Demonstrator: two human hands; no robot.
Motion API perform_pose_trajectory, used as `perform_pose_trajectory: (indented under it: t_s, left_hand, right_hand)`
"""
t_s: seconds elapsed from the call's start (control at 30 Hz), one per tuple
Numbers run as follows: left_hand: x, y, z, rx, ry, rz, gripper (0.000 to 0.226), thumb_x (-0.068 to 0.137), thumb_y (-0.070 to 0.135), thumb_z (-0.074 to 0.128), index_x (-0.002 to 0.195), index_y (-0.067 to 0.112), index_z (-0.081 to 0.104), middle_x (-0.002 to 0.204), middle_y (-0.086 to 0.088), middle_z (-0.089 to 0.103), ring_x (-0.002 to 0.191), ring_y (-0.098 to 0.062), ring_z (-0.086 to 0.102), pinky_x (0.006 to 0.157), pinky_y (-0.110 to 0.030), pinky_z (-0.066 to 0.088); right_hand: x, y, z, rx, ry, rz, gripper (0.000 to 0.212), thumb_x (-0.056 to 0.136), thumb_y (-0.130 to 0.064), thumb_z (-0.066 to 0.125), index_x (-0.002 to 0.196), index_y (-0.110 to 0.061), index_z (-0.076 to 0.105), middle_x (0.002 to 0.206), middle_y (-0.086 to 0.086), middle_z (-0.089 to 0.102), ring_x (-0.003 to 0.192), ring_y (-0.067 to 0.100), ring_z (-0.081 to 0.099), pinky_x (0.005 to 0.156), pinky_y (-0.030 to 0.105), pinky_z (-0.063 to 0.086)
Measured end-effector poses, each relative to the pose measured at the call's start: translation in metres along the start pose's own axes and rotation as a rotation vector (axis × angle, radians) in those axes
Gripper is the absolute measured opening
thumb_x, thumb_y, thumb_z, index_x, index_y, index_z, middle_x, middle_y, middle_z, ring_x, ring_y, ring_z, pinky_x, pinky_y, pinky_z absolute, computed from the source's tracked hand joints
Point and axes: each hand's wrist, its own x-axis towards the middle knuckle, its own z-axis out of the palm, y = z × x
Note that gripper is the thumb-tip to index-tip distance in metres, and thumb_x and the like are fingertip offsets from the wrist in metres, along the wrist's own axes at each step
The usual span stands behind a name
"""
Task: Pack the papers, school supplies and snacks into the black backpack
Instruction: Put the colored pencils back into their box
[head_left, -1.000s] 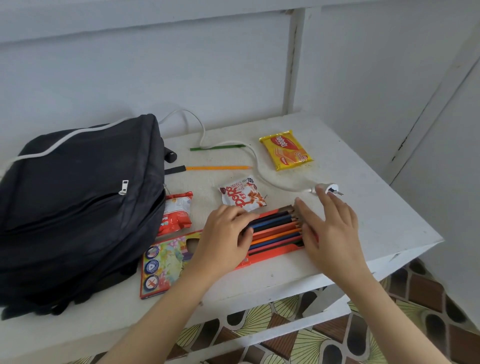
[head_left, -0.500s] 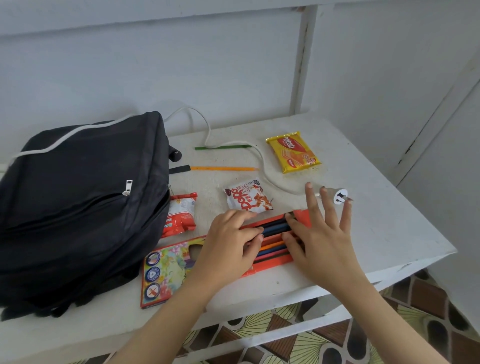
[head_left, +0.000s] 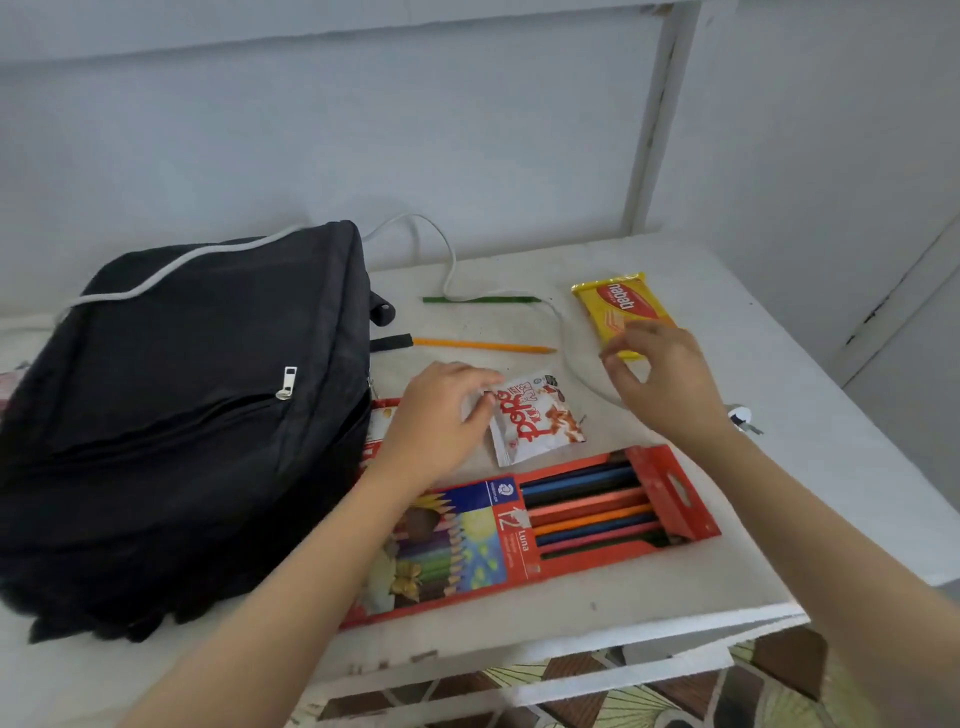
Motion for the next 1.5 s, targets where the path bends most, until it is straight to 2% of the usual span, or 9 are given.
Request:
perform_pose_trajectory:
  t_s: [0.17,0.4,0.5,0.6,0.73,0.93,1.1,1.37,1.5]
  left_hand:
    - [0.049,-0.018,0.003,0.073,-0.054,-0.093,0.034,0.091,0.015,0.052,0.124,0.021,0.059,0.125,-0.002,0.058,0.121,-0.02,0.045,0.099,-0.031,0.035]
    - [0.075,-0.039,0.008,0.173,-0.144,-0.127,0.037,0.091,0.021,0.053,0.127,0.027,0.057,0.128,-0.003,0.052,0.12,-0.022,0.042,0.101,-0.034,0.034]
    - [0.076,-0.042,0.006,0.153,-0.088,-0.158,0.024,0.089,0.022,0.056,0.11,0.025,0.067,0.114,-0.002,0.059,0.11,-0.023,0.047,0.095,-0.034,0.036]
    - [0.073,-0.041,0.007,0.175,-0.029,-0.163,0.015,0.088,0.02,0.059,0.097,0.025,0.069,0.106,0.0,0.06,0.105,-0.021,0.046,0.091,-0.03,0.032]
    - [0.066,-0.037,0.009,0.124,0.02,-0.148,0.014,0.089,0.021,0.058,0.098,0.026,0.067,0.1,0.005,0.06,0.1,-0.016,0.046,0.086,-0.025,0.026]
    - [0.061,-0.028,0.002,-0.027,0.124,-0.104,0.01,0.088,0.018,0.061,0.095,0.024,0.067,0.088,0.015,0.054,0.089,-0.01,0.049,0.088,-0.035,0.044]
    - [0.058,-0.022,-0.004,-0.083,0.187,-0.057,0.011,0.088,0.018,0.061,0.097,0.021,0.067,0.092,0.017,0.054,0.094,-0.012,0.052,0.09,-0.039,0.045]
    - [0.043,-0.022,-0.01,-0.087,0.235,-0.038,0.012,0.088,0.016,0.062,0.098,0.02,0.068,0.093,0.015,0.056,0.092,-0.007,0.051,0.083,-0.018,0.039]
    - [0.037,-0.025,-0.011,-0.135,0.278,-0.077,0.012,0.087,0.014,0.062,0.097,0.019,0.068,0.094,0.013,0.059,0.086,0.004,0.05,0.077,-0.005,0.036]
  right_hand:
    - [0.077,0.011,0.028,-0.229,-0.058,-0.085,0.023,0.085,-0.015,0.059,0.104,-0.016,0.072,0.114,0.017,0.062,0.106,0.038,0.051,0.092,0.036,0.036]
    - [0.12,0.009,0.068,-0.495,-0.276,-0.108,0.038,0.099,-0.026,0.037,0.134,-0.031,0.05,0.148,0.015,0.033,0.133,0.035,0.028,0.109,0.044,0.026]
    - [0.128,0.011,0.071,-0.461,-0.284,-0.081,0.034,0.099,-0.032,0.04,0.129,-0.034,0.055,0.148,0.01,0.036,0.133,0.032,0.029,0.108,0.042,0.024]
    - [0.134,0.009,0.066,-0.389,-0.214,-0.099,0.026,0.095,-0.029,0.051,0.113,-0.027,0.068,0.143,0.005,0.044,0.13,0.027,0.033,0.104,0.038,0.025]
    - [0.133,0.006,0.063,-0.346,-0.172,-0.115,0.021,0.091,-0.021,0.055,0.1,-0.019,0.074,0.141,0.005,0.047,0.128,0.026,0.037,0.103,0.037,0.026]
    - [0.127,0.007,0.062,-0.298,-0.193,-0.075,0.022,0.09,-0.03,0.058,0.108,-0.026,0.071,0.145,0.004,0.042,0.132,0.027,0.033,0.107,0.042,0.025]
    - [0.129,0.001,0.062,-0.326,-0.21,-0.09,0.021,0.089,-0.025,0.061,0.106,-0.022,0.072,0.146,0.002,0.042,0.131,0.027,0.034,0.103,0.041,0.026]
    - [0.133,0.0,0.068,-0.384,-0.201,-0.093,0.019,0.09,-0.018,0.057,0.102,-0.016,0.072,0.14,0.005,0.048,0.127,0.026,0.038,0.102,0.04,0.029]
    - [0.131,-0.002,0.071,-0.389,-0.202,-0.096,0.022,0.092,-0.018,0.053,0.105,-0.011,0.07,0.14,0.005,0.047,0.127,0.027,0.038,0.102,0.04,0.029]
